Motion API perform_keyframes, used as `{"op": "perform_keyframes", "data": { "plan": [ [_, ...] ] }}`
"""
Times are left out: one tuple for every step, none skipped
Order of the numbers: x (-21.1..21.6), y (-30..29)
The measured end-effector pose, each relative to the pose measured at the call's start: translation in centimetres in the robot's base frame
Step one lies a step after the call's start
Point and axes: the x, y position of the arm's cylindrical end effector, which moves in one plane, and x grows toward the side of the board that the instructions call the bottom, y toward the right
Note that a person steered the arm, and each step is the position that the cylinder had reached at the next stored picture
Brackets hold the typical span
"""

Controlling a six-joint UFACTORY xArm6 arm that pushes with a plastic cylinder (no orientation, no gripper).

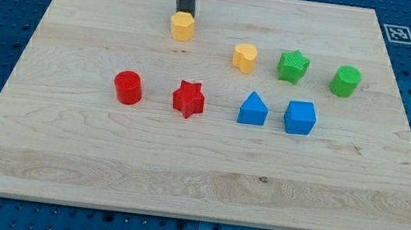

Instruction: Put the hexagon parallel to the heart

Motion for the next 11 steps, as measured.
{"op": "perform_keyframes", "data": {
  "plan": [
    [-0.1, -0.7],
    [1.2, -0.2],
    [1.3, -0.2],
    [2.6, -0.2],
    [4.2, -0.2],
    [5.2, -0.2],
    [5.7, -0.2],
    [6.2, -0.2],
    [6.3, -0.2],
    [6.3, -3.6],
    [6.6, -7.5]
  ]
}}
